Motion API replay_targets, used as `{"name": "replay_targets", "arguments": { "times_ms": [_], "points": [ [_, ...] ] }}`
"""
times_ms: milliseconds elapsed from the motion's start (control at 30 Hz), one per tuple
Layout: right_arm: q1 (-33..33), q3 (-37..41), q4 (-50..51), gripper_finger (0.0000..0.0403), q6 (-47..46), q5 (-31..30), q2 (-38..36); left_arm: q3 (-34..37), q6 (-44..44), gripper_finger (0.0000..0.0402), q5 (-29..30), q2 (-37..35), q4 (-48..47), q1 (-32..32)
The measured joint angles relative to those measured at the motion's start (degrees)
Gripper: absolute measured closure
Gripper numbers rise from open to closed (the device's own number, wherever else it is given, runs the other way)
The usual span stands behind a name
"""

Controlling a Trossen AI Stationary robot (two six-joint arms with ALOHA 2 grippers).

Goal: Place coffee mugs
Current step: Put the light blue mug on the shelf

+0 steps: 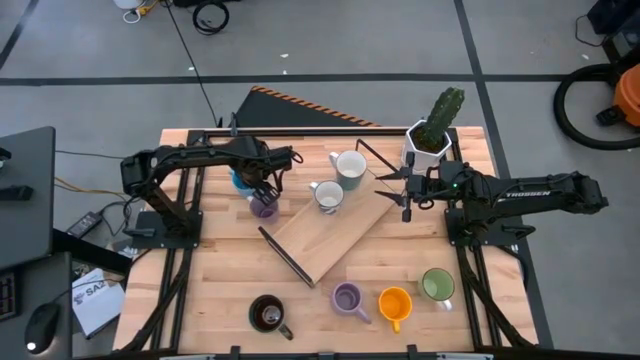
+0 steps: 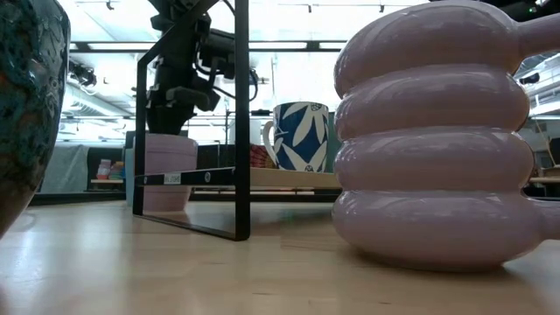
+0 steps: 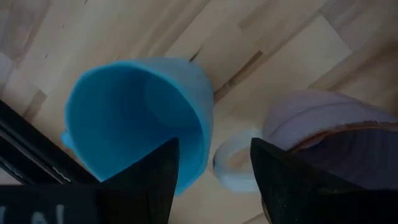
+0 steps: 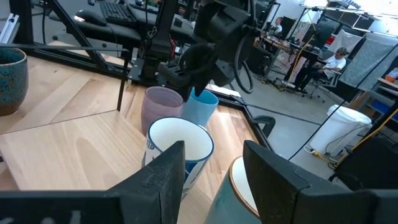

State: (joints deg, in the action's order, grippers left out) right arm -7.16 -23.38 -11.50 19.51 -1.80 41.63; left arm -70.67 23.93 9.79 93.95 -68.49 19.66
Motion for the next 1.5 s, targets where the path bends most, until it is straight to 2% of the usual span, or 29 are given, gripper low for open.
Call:
{"name": "replay_targets", "arguments": {
  "times_ms": [167, 467, 767, 900, 1200, 1400, 1500],
  "points": [
    [0.02, 0.00, -0.01, 0.0234, 0.00, 0.04, 0.00, 0.00, -1.09, 0.0201, -0.01, 0.00, 0.20, 0.28],
    [0.02, 0.00, 0.04, 0.0234, -0.43, 0.44, 0.00, 0.01, -4.85, 0.0233, -0.64, 0.00, -0.18, 1.44],
    [0.00, 0.00, -0.13, 0.0234, -0.35, 0.50, 0.00, 6.04, -6.21, 0.0252, -0.64, 0.02, 2.82, 1.44],
    [0.02, 0.00, -0.47, 0.0234, -0.26, 0.50, 0.00, 6.56, -7.07, 0.0280, -0.66, 0.02, 4.14, 1.44],
    [0.02, 0.00, -0.45, 0.0234, -0.22, 0.50, 0.00, 6.56, -7.31, 0.0378, -0.94, 0.02, 4.78, 1.04],
    [0.02, 0.00, -0.45, 0.0234, -0.04, 0.50, 0.02, 6.20, -7.25, 0.0379, -1.28, 0.04, 4.39, 1.01],
    [0.02, 0.00, -0.47, 0.0234, -0.02, 0.48, 0.02, 3.81, -7.86, 0.0379, -1.47, 0.07, 3.74, 1.01]
  ]
}}
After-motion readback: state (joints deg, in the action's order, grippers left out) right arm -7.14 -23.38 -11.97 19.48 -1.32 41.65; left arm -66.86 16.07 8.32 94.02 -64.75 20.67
